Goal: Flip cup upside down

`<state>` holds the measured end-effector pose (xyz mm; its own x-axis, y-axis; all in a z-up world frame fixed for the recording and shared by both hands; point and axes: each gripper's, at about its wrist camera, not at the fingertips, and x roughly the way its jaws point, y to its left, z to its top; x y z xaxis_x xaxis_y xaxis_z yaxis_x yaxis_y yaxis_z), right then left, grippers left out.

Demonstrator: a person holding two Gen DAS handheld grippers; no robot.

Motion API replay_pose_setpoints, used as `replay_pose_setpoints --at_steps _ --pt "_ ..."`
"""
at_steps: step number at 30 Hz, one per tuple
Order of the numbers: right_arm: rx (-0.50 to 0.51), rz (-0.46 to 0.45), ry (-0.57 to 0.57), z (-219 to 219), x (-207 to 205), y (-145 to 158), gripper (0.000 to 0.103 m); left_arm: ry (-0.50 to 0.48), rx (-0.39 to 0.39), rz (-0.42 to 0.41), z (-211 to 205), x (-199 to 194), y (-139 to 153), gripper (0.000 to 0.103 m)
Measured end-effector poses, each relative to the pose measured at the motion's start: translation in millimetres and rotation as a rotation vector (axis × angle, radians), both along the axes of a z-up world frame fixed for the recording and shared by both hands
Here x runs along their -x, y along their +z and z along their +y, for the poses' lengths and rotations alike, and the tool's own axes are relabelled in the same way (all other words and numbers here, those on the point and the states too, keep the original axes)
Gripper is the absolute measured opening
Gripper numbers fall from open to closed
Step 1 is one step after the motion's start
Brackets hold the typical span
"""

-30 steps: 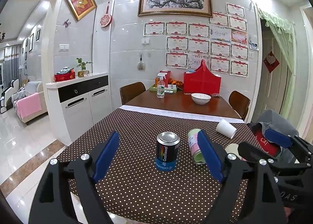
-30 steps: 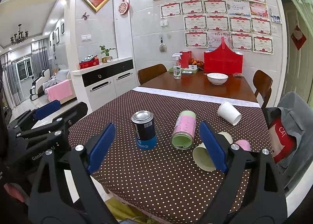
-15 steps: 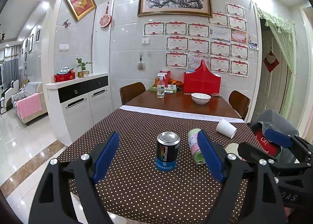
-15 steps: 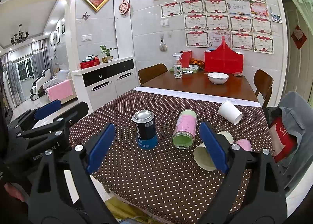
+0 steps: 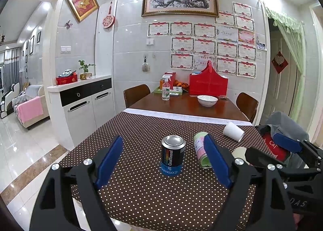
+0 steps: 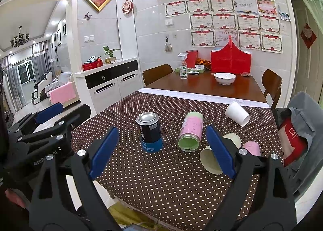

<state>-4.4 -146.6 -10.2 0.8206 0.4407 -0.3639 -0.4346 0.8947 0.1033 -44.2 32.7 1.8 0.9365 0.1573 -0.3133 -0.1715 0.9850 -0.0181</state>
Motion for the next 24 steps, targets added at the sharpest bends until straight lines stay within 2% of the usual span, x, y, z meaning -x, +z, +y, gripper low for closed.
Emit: replay_pose_setpoints --at_steps 24 --pt "0.001 0.005 0.001 -1.4 -0.7 -0.5 0.087 0.0 0.0 0.002 0.9 0.3 -0.8 0.081"
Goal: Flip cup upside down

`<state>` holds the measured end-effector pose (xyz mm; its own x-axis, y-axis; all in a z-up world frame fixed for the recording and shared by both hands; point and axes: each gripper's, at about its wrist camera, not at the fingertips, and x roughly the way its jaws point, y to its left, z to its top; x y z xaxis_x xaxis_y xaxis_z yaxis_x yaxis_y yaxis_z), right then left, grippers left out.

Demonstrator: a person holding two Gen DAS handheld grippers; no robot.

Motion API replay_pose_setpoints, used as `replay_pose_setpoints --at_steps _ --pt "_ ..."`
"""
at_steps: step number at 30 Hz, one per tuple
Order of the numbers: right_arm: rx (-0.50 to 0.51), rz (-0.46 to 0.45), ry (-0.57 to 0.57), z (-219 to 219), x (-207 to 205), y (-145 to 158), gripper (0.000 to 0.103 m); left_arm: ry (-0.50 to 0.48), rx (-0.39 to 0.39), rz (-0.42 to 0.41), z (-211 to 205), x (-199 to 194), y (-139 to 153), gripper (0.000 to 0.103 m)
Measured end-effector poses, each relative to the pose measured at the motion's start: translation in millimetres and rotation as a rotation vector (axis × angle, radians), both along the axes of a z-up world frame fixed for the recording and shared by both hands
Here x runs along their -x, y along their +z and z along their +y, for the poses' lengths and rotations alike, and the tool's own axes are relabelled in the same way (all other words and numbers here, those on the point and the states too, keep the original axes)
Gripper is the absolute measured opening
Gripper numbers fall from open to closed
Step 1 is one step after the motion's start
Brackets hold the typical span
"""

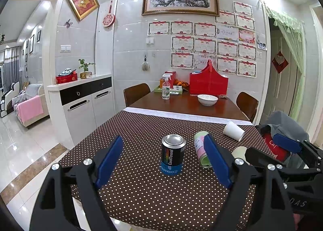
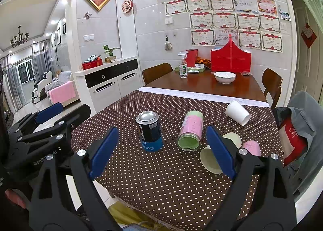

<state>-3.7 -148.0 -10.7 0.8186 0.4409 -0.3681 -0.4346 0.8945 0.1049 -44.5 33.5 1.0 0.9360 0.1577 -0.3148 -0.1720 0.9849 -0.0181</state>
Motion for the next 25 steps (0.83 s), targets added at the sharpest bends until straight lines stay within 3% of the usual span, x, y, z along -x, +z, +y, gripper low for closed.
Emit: replay_pose_setpoints --at_steps 25 --pt "0.024 0.017 -0.003 6.2 -2.8 -6.8 0.088 0.001 0.01 0.024 5.4 -4.3 -5.0 0.081"
